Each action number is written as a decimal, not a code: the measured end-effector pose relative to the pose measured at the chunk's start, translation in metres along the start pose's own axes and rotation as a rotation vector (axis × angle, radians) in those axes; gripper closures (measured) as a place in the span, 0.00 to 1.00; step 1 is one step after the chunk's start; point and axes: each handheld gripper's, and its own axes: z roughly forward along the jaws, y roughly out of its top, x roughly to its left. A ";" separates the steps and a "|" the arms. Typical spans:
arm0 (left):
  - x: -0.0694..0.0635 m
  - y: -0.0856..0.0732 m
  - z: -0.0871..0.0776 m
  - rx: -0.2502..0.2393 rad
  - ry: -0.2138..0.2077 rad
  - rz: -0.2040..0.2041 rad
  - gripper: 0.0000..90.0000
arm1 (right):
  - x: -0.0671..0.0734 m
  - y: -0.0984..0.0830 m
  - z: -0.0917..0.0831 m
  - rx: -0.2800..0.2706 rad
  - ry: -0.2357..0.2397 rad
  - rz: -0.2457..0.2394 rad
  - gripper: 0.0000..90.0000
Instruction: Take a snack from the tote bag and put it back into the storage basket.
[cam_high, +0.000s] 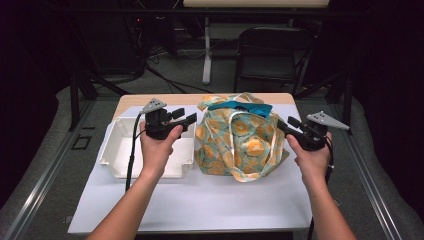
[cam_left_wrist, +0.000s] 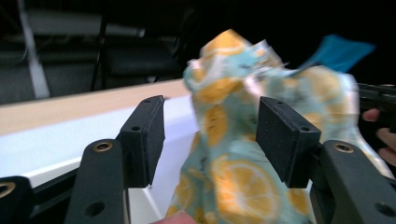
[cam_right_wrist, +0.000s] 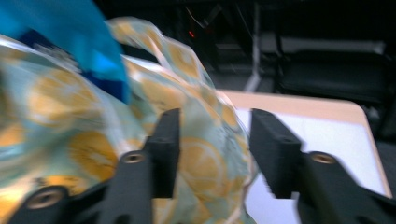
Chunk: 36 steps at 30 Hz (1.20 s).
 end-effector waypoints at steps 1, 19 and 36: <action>-0.004 0.000 0.001 0.006 -0.030 0.006 0.48 | 0.001 0.000 0.000 0.000 0.012 -0.004 0.47; -0.022 -0.012 0.029 0.215 -0.087 0.032 1.00 | 0.014 0.009 0.029 0.095 -0.035 -0.051 1.00; -0.021 -0.104 0.020 0.469 -0.148 -0.024 0.99 | 0.003 -0.021 0.027 0.180 -0.041 -0.026 0.90</action>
